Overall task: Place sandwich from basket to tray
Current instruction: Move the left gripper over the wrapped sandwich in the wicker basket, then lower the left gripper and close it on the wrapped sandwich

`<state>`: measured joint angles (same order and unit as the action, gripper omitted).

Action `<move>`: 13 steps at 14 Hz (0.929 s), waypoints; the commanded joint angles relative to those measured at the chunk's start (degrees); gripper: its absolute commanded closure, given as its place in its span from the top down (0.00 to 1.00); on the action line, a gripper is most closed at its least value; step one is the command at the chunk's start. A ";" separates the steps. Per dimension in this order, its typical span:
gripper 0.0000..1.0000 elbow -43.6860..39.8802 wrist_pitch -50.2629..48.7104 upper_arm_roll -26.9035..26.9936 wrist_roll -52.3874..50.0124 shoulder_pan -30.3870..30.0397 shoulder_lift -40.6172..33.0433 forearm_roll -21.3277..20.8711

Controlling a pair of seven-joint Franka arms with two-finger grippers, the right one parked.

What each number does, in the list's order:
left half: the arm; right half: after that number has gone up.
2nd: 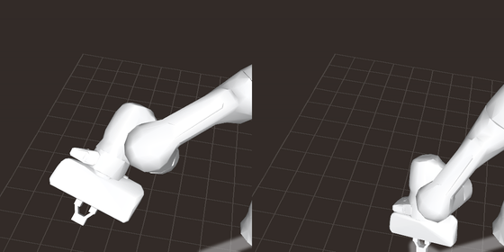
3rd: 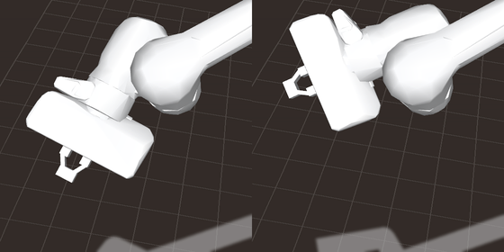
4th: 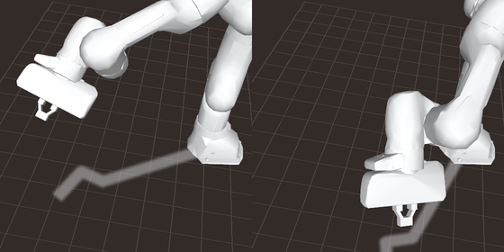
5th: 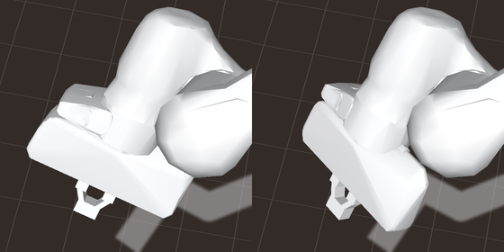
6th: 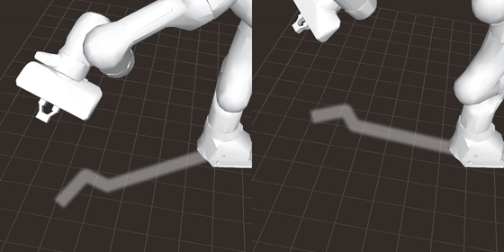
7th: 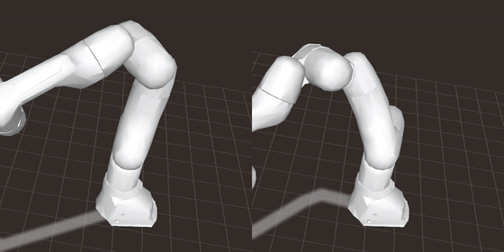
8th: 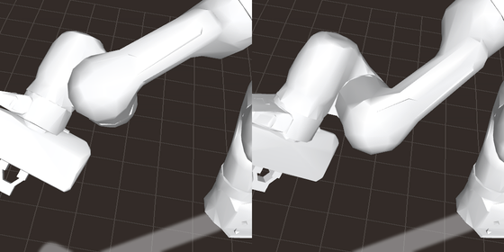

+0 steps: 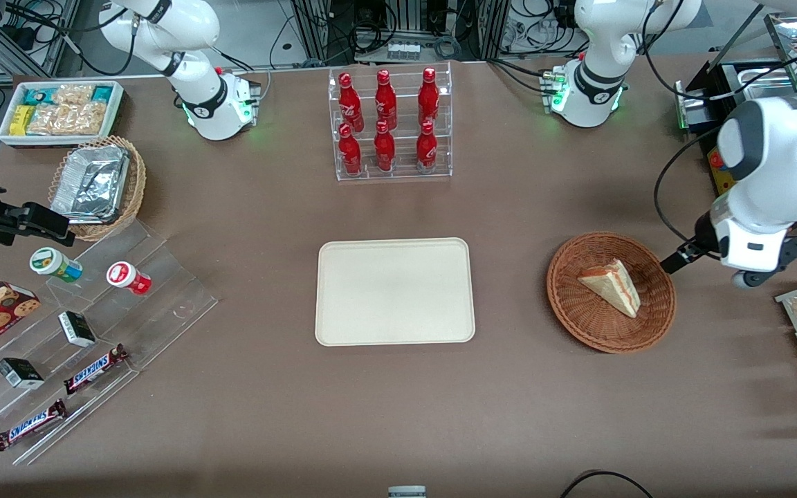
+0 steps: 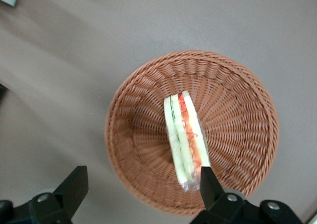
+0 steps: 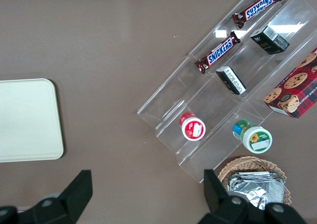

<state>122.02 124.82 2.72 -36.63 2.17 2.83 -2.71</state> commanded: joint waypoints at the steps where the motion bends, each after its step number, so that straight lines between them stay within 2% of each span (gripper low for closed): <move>1: 1.00 4.37 5.34 -0.26 -5.01 0.64 -0.29 0.60; 6: 1.00 4.54 10.70 -0.96 -11.26 4.59 5.07 0.60; 13: 1.00 5.33 14.48 -0.88 -13.20 5.48 8.42 0.42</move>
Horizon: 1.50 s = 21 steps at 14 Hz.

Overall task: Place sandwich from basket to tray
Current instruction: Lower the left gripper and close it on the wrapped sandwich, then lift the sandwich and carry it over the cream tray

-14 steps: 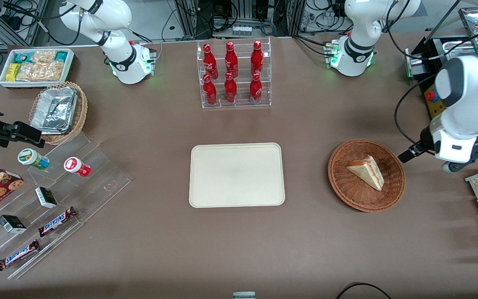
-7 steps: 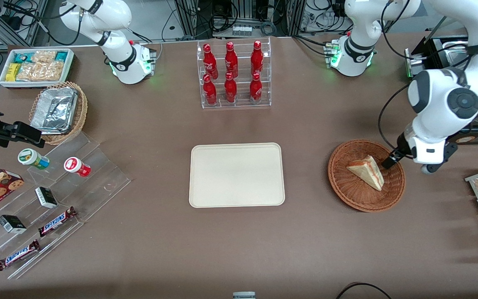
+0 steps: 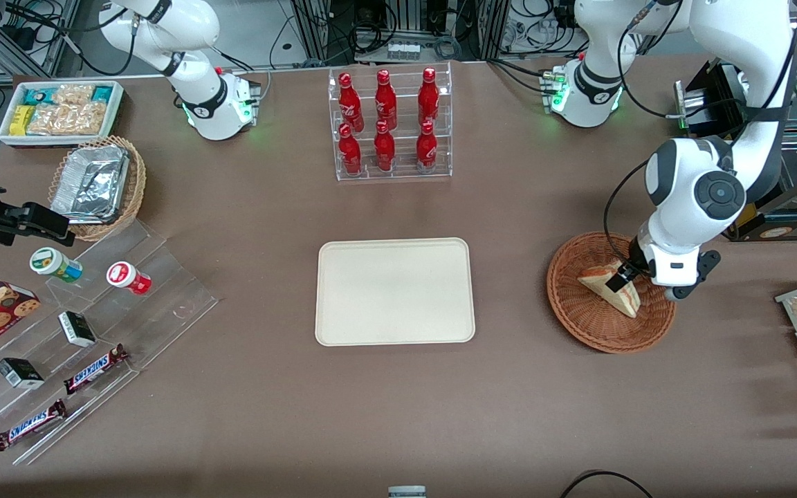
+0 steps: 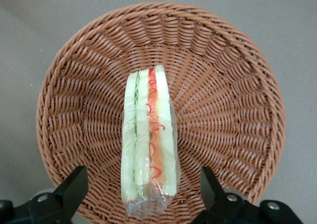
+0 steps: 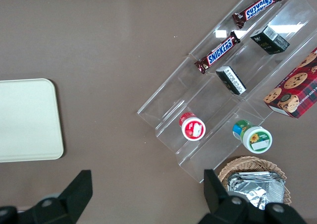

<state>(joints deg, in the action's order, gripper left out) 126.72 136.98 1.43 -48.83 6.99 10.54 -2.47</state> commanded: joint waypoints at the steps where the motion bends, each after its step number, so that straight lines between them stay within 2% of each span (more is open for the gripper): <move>1: 1.00 0.89 3.72 0.41 -1.09 0.57 1.40 0.27; 4: 1.00 0.98 4.96 0.32 -1.96 0.65 3.08 0.27; 6: 0.88 0.98 5.67 0.32 -3.19 0.65 4.39 0.27; 8: 0.65 1.07 5.85 0.41 -3.29 0.65 5.10 0.27; 11: 0.19 0.98 5.76 0.41 -4.07 0.65 5.28 0.27; 13: 0.01 0.89 5.06 0.32 -4.08 0.65 4.75 0.27; 15: 0.00 0.28 1.74 0.24 -2.94 0.83 2.30 0.18; 17: 0.00 -2.34 -5.71 0.24 -2.67 2.23 -1.56 -0.25; 21: 0.00 -16.21 -24.09 0.24 -2.93 9.86 -1.32 -0.26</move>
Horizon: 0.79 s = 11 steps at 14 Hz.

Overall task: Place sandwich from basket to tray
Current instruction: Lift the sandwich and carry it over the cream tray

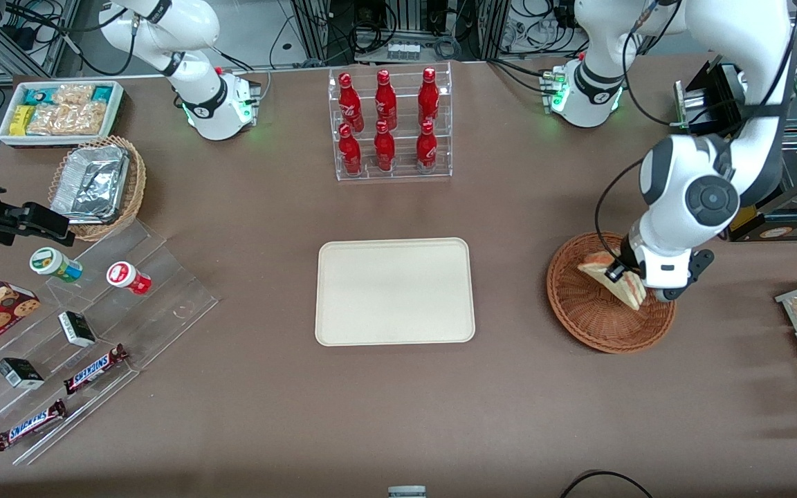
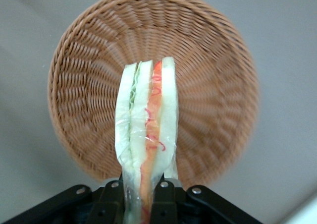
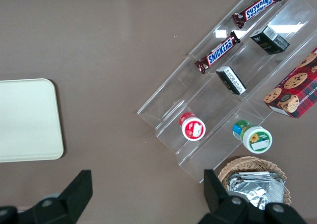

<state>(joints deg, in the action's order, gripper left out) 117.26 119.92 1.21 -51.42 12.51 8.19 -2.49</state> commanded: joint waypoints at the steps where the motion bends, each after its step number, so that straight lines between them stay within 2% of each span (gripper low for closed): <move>1: 0.00 -9.65 -9.85 0.46 -0.35 6.97 1.82 -0.15; 4: 0.00 -17.47 -11.55 0.46 -0.52 14.80 6.38 -0.06; 8: 0.00 -29.07 -11.47 0.46 -1.40 23.42 16.39 0.47; 11: 0.00 -35.59 -10.15 0.37 -0.62 26.25 23.52 0.56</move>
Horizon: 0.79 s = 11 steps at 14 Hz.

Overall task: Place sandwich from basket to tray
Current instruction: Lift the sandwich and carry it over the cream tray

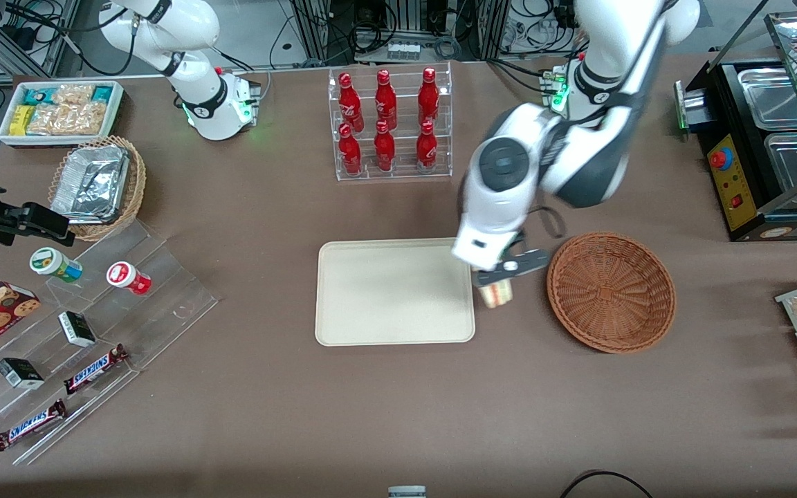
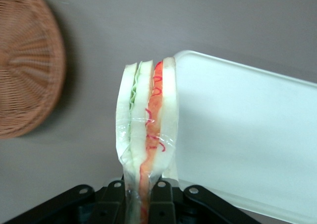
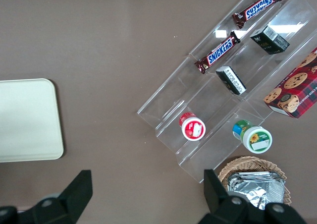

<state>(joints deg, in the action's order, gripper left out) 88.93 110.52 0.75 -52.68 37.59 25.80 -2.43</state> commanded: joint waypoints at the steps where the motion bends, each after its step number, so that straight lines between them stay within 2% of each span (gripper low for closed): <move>1: 0.00 -10.06 0.56 0.05 -0.14 1.95 8.88 0.41; 5: 0.00 -15.88 3.98 -0.66 -0.14 6.60 17.51 -0.11; 8: 0.00 -16.41 8.83 -0.57 -1.20 8.55 20.59 -0.20; 11: 0.00 -19.22 9.63 -0.57 -0.68 10.13 23.85 -0.29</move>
<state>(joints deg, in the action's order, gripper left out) 73.89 120.66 -0.48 -53.18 46.65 47.08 -2.43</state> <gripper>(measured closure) 0.850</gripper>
